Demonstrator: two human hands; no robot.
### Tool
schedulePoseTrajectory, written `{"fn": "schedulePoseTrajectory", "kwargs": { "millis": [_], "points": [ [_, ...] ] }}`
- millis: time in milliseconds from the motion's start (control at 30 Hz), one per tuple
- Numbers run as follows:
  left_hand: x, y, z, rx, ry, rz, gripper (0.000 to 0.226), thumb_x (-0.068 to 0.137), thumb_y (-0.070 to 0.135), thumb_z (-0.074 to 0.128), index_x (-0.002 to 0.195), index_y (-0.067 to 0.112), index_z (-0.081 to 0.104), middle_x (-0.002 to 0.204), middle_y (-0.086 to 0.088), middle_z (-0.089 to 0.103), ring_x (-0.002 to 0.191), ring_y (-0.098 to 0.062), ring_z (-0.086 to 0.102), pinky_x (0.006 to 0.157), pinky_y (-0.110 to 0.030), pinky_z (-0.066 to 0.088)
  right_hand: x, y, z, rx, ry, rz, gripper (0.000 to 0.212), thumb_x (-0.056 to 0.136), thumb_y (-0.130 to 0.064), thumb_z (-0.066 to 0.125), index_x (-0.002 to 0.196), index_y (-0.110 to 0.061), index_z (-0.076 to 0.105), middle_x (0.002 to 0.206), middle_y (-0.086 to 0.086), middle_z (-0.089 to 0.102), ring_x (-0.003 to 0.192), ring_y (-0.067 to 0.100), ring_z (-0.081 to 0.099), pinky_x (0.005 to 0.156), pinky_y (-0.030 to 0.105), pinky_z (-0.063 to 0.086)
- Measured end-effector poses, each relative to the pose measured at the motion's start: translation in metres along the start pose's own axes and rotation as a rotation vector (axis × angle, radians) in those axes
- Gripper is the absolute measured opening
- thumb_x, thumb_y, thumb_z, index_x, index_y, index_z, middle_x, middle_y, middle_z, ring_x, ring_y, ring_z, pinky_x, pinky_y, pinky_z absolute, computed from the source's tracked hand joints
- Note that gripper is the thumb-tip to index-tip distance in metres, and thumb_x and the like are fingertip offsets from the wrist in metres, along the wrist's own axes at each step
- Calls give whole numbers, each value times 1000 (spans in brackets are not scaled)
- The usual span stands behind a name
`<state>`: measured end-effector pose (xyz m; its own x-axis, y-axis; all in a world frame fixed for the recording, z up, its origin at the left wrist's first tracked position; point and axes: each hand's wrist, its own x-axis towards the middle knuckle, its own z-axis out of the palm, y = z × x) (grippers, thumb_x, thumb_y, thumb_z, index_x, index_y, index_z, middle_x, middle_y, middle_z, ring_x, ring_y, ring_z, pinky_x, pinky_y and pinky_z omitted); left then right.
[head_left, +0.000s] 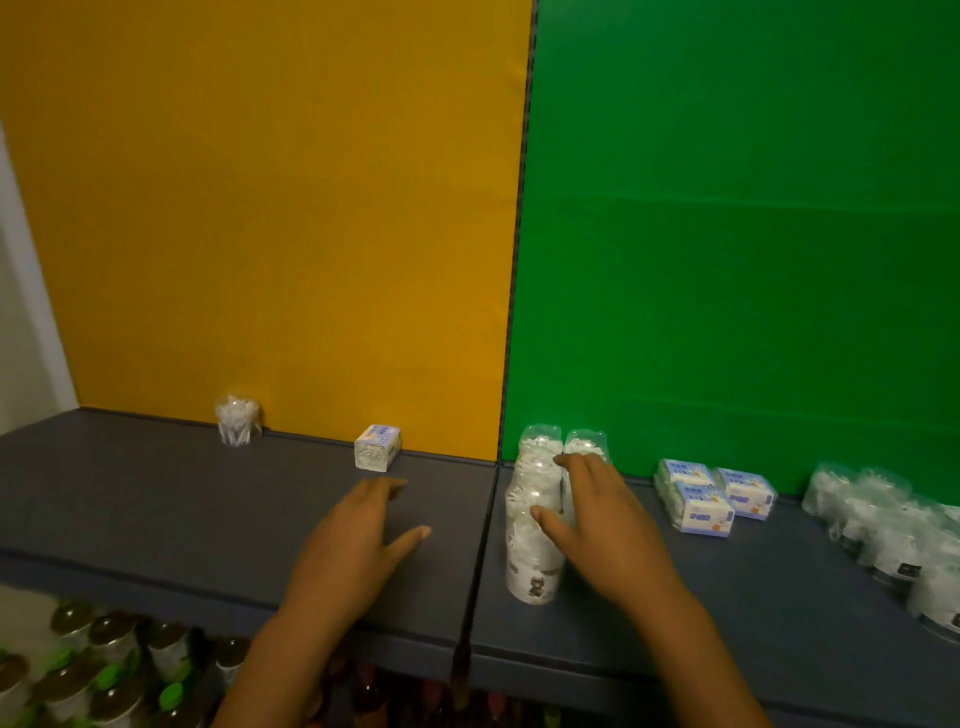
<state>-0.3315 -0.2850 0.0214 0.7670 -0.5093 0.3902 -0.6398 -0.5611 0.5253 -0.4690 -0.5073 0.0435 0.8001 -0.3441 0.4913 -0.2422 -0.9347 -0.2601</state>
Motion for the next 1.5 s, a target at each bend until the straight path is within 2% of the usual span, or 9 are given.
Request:
{"fn": "schedulePoseTrajectory", "kwargs": {
  "millis": [300,467,633,767,1000,1167,1300,1500],
  "points": [
    [-9,-95,-91,237,131,17,59,84,54,59,134,27,43,131,3,52,119,-18,50,92,-34,47,28,-119,54,11,-47,-75,59,93,-57,50,139,-23,37,134,-3,44,123,18,43,96,31,43],
    [-7,-151,-127,289,148,13,59,86,55,56,135,25,43,131,2,52,119,-19,50,93,-37,47,40,-176,83,11,-40,-93,59,92,-58,50,139,-23,39,135,-4,44,125,18,43,97,32,43],
    [-3,-198,-148,276,102,-7,57,86,54,57,133,26,44,130,3,52,119,-18,49,93,-37,47,48,-218,114,13,-95,-53,61,92,-60,47,141,-25,36,139,-4,42,124,17,42,98,32,44],
    [8,-229,-160,223,132,-23,55,85,51,60,132,26,45,129,4,52,118,-18,50,92,-37,47,71,-246,132,24,-97,-71,59,92,-59,49,139,-25,37,140,-3,41,126,17,42,99,33,43],
    [50,-273,-157,171,153,-51,53,85,47,62,131,26,46,128,4,52,116,-16,52,89,-32,47,128,-265,167,29,-83,-110,56,91,-57,53,135,-24,41,136,-2,44,129,19,39,99,33,43],
    [97,-304,-150,169,170,-74,55,86,46,61,134,25,43,130,3,51,116,-15,52,88,-31,47,177,-271,203,19,-87,-140,58,92,-58,51,139,-26,39,139,-6,43,129,14,41,93,22,28],
    [145,-324,-144,170,159,-80,55,86,46,61,134,27,41,130,4,50,117,-16,52,87,-32,47,218,-270,231,89,-100,-133,58,91,-57,53,138,-25,39,138,-4,44,127,16,43,102,30,41],
    [207,-349,-115,124,100,-102,63,84,44,65,137,24,38,132,2,48,118,-19,53,86,-35,48,259,-262,267,79,-131,-127,59,91,-56,54,139,-26,39,138,-4,43,125,14,43,100,29,42]
  ]
}}
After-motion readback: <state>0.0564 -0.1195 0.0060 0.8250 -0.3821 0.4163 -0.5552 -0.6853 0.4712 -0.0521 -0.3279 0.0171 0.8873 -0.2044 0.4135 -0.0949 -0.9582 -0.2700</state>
